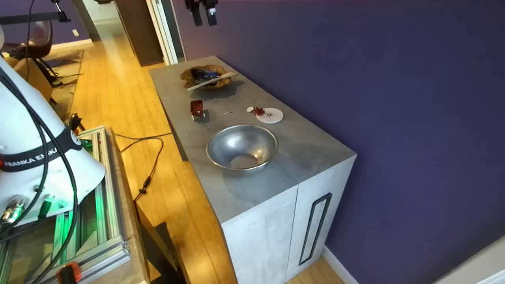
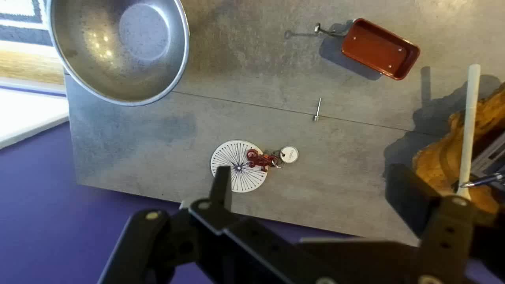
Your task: Pick up the red trolley and roll it on the table three times
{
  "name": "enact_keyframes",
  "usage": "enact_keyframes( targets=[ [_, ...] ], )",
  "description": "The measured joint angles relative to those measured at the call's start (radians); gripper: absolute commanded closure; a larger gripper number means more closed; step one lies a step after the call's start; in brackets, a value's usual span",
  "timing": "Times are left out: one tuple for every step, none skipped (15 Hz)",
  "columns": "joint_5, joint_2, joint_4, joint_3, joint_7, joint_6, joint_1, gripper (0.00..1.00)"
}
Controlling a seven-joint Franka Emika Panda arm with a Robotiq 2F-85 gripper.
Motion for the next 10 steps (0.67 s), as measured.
enact_keyframes(
  targets=[
    [0.000, 0.000, 0.000, 0.000, 0.000, 0.000, 0.000, 0.00],
    [0.000, 0.000, 0.000, 0.000, 0.000, 0.000, 0.000, 0.00],
    [0.000, 0.000, 0.000, 0.000, 0.000, 0.000, 0.000, 0.00],
    [0.000, 0.000, 0.000, 0.000, 0.000, 0.000, 0.000, 0.00],
    [0.000, 0.000, 0.000, 0.000, 0.000, 0.000, 0.000, 0.00],
    [0.000, 0.000, 0.000, -0.002, 0.000, 0.000, 0.002, 0.00],
    [-0.014, 0.001, 0.001, -0.003, -0.014, -0.010, 0.009, 0.00],
    [-0.036, 0.005, 0.000, 0.001, -0.032, -0.013, 0.024, 0.00],
    [-0.047, 0.010, -0.003, 0.006, -0.050, -0.013, 0.046, 0.00],
    [-0.053, 0.017, -0.007, 0.014, -0.068, -0.011, 0.070, 0.00]
  ],
)
